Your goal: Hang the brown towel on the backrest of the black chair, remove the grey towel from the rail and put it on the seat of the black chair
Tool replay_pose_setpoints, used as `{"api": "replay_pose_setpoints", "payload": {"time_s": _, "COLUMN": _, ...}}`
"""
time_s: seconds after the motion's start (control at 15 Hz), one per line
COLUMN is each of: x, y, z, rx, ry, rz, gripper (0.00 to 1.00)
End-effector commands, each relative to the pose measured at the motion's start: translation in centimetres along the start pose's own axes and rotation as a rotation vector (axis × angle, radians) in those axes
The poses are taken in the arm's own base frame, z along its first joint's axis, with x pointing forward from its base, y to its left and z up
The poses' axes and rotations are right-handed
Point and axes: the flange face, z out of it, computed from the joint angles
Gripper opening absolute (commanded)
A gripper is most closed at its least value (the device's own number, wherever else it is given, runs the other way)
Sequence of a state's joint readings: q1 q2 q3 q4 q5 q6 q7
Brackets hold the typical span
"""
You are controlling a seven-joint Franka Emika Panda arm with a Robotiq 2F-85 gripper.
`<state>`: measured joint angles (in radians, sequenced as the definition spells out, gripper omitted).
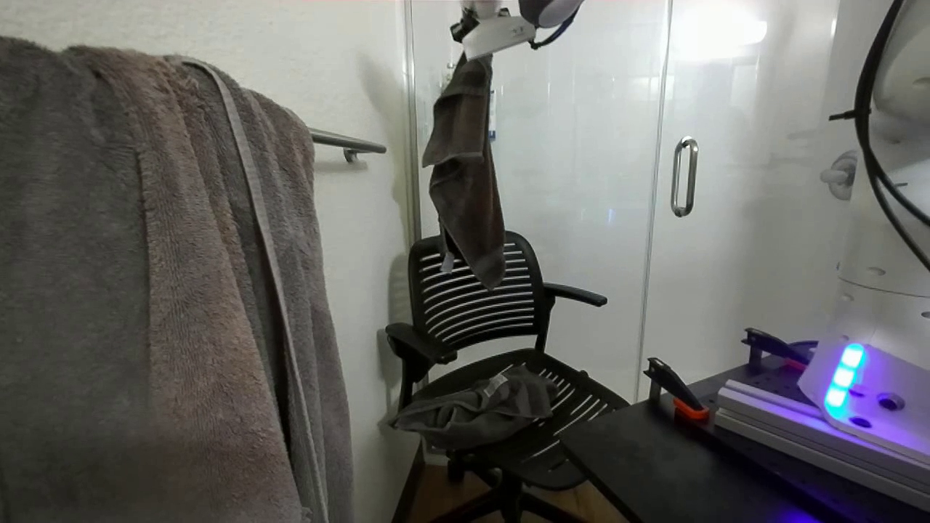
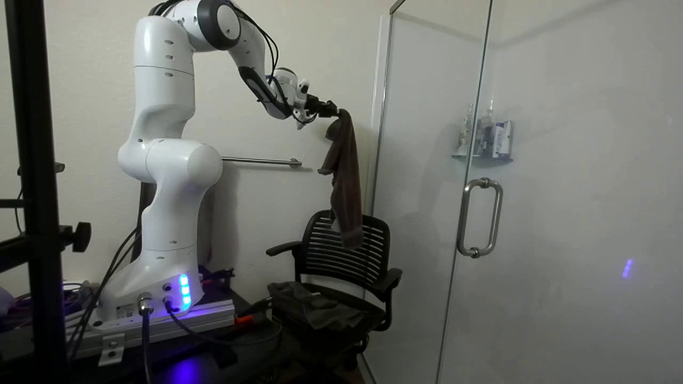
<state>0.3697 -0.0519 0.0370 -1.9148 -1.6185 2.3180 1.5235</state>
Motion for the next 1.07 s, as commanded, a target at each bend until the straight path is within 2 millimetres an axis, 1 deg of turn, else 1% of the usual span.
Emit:
{"api": "replay_pose_setpoints", "payload": {"time_s": 0.0, "x": -0.2, "y": 1.3, "z": 1.6, "rx": -0.033, "ry": 0.014, "rz": 0.019, "gripper": 0.05}}
{"api": "replay_pose_setpoints", "payload": {"time_s": 0.07, "x": -0.6, "y": 2.1, "z": 2.8, "rx": -0.054, "ry": 0.016, "rz": 0.029, "gripper": 0.05}}
{"api": "replay_pose_setpoints", "payload": {"time_s": 0.13, "x": -0.8, "y": 2.2, "z": 3.2, "rx": -0.059, "ry": 0.015, "rz": 0.033, "gripper": 0.01}}
{"api": "replay_pose_setpoints", "payload": {"time_s": 0.27, "x": 0.3, "y": 1.9, "z": 3.4, "rx": -0.108, "ry": 0.072, "rz": 0.035, "gripper": 0.01}}
{"api": "replay_pose_setpoints", "payload": {"time_s": 0.4, "x": 3.0, "y": 1.9, "z": 3.5, "rx": -0.151, "ry": 0.190, "rz": 0.057, "gripper": 0.01}}
{"api": "replay_pose_setpoints", "payload": {"time_s": 0.53, "x": 6.2, "y": 1.8, "z": 3.7, "rx": -0.172, "ry": 0.295, "rz": 0.069, "gripper": 0.01}}
{"api": "replay_pose_setpoints", "payload": {"time_s": 0.67, "x": 9.2, "y": 1.4, "z": 4.5, "rx": -0.187, "ry": 0.391, "rz": 0.073, "gripper": 0.01}}
{"api": "replay_pose_setpoints", "payload": {"time_s": 0.73, "x": 9.9, "y": 0.9, "z": 5.1, "rx": -0.185, "ry": 0.415, "rz": 0.066, "gripper": 0.01}}
{"api": "replay_pose_setpoints", "payload": {"time_s": 0.8, "x": 10.5, "y": 0.4, "z": 6.1, "rx": -0.183, "ry": 0.435, "rz": 0.057, "gripper": 0.01}}
{"api": "replay_pose_setpoints", "payload": {"time_s": 0.87, "x": 10.5, "y": 0.0, "z": 7.5, "rx": -0.186, "ry": 0.419, "rz": 0.053, "gripper": 0.01}}
{"api": "replay_pose_setpoints", "payload": {"time_s": 1.0, "x": 8.7, "y": -0.7, "z": 11.4, "rx": -0.215, "ry": 0.333, "rz": 0.027, "gripper": 0.01}}
